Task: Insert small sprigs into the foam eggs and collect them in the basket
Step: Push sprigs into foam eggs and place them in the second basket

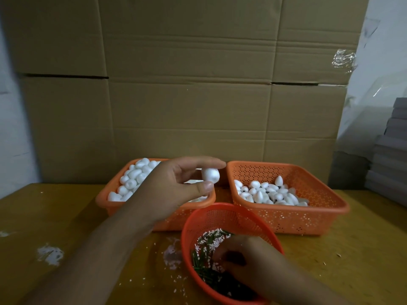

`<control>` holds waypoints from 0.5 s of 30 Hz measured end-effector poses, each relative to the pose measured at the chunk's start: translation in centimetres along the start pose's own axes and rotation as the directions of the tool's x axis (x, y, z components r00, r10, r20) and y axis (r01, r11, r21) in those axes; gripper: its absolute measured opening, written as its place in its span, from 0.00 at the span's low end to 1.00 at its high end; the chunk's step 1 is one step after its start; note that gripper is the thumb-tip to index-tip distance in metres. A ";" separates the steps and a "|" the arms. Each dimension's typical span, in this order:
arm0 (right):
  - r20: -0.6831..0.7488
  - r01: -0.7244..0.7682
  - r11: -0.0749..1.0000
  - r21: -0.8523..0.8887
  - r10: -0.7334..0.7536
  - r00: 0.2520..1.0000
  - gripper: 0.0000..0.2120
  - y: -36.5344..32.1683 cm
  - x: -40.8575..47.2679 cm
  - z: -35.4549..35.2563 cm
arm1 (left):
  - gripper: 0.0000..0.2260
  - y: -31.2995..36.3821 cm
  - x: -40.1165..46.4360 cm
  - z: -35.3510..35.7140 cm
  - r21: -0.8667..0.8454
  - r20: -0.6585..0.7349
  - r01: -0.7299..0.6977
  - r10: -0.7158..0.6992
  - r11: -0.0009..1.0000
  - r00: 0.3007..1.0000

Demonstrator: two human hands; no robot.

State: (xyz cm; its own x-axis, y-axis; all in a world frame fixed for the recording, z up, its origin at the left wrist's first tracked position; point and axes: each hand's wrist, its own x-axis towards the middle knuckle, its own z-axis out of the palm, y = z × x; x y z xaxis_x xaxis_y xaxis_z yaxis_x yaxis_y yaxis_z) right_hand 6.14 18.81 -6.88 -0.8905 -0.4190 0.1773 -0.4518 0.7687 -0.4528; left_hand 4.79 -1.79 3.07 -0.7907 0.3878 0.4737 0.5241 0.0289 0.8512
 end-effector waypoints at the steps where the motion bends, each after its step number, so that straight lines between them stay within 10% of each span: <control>1: -0.001 -0.001 1.000 0.000 0.001 1.000 0.15 0.0 0.0 0.0 | 0.16 0.2 0.1 0.0 0.073 -0.008 -0.021 0.021 0.997 1.000; 15: -0.013 -0.003 1.000 -0.024 0.002 1.000 0.17 0.3 0.1 0.3 | 0.16 1.2 0.3 -0.3 0.317 -0.071 -0.063 0.091 0.946 0.993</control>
State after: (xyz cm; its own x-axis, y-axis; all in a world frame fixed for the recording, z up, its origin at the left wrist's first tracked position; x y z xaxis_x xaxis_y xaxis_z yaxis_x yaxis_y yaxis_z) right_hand 5.92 18.83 -7.27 -0.8921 -0.4112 0.1873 -0.4507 0.7810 -0.4323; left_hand 5.11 -1.90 4.25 -0.7606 0.3220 0.5637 0.6464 0.2949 0.7037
